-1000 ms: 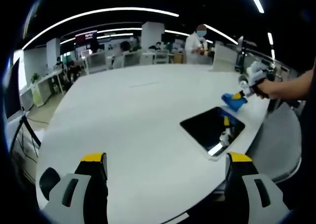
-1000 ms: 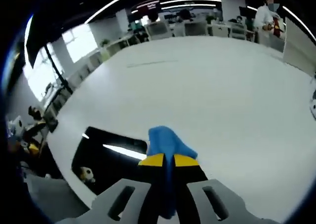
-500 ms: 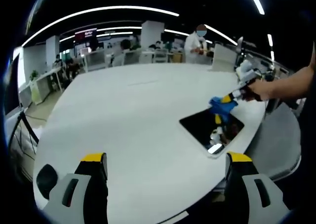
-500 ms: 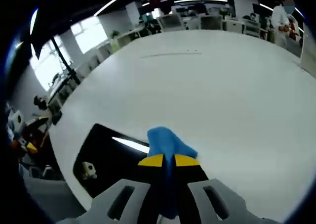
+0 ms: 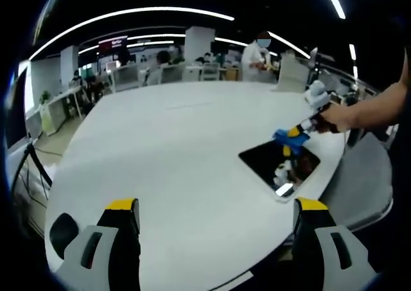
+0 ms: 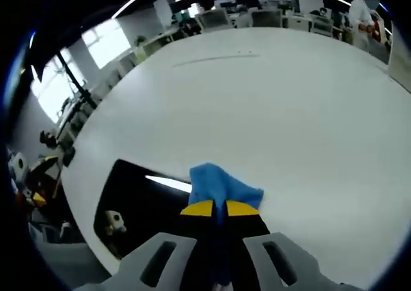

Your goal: Wipe the mirror surface with the cleaning cloth until all visible marks leave the cleaned area.

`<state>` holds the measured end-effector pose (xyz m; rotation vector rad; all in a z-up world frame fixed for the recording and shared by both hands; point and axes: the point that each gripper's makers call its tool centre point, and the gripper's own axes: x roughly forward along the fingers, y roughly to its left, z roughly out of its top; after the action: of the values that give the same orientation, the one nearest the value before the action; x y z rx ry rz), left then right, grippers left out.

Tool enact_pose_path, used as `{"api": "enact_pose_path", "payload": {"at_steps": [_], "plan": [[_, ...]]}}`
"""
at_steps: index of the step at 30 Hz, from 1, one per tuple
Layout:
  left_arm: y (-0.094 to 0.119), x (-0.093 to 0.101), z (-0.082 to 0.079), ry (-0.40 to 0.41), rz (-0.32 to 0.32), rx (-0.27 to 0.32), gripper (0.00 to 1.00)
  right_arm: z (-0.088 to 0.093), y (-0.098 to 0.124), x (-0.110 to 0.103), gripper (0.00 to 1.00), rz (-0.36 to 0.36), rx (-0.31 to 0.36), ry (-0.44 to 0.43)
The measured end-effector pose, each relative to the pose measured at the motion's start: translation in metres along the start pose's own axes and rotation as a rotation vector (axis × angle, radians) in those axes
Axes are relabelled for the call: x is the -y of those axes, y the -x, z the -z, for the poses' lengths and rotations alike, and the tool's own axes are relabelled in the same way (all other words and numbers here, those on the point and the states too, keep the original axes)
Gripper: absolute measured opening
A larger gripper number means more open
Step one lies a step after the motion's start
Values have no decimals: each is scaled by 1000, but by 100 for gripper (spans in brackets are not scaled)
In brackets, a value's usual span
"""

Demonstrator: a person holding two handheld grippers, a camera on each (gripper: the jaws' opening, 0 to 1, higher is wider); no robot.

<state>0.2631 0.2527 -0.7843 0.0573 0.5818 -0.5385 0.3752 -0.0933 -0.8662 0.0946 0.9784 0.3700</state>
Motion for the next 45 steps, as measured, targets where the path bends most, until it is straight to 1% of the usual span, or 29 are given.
{"api": "enact_pose_path", "payload": {"at_steps": [3, 5, 8, 11, 14, 18, 20, 23, 26, 27, 28, 30, 32, 35, 39, 45], "plan": [[-1, 1, -1, -3, 6, -1, 100, 0, -5, -16, 0, -20, -17, -2], [-1, 0, -2, -3, 8, 3, 100, 0, -8, -21, 0, -26, -15, -24], [-1, 2, -4, -8, 15, 7, 100, -3, -12, -28, 0, -29, -22, -31], [-2, 3, -5, -10, 21, 9, 100, -5, -17, -38, 0, -39, -28, -13], [-2, 2, -6, -10, 24, 10, 100, -8, -22, -51, 0, -62, -34, -15], [-2, -1, -7, -9, 26, 13, 100, -9, -30, -71, 0, -85, -42, 5], [-2, -4, -7, -9, 27, 12, 100, -11, -35, -85, 0, -92, -47, 33], [0, -9, -6, -7, 26, 11, 100, -14, -43, -104, 0, -112, -50, 44], [0, -13, -5, -6, 27, 10, 100, -17, -49, -115, 0, -123, -48, 45], [1, -13, -5, -5, 27, 10, 100, -17, -50, -117, 0, -122, -48, 55], [1, -15, -5, -3, 27, 9, 100, -18, -52, -120, 0, -112, -53, 100], [1, -16, -5, 0, 27, 8, 100, -17, -56, -135, 0, -134, -68, 111], [0, -18, -5, 2, 27, 10, 100, -19, -60, -147, 0, -146, -68, 111], [1, -20, -8, 3, 28, 16, 100, -22, -65, -155, 0, -145, -63, 106], [2, -23, -8, 3, 27, 14, 100, -23, -70, -169, 0, -163, -68, 120], [3, -25, -7, 5, 23, 13, 100, -23, -69, -166, 0, -167, -82, 121]]}}
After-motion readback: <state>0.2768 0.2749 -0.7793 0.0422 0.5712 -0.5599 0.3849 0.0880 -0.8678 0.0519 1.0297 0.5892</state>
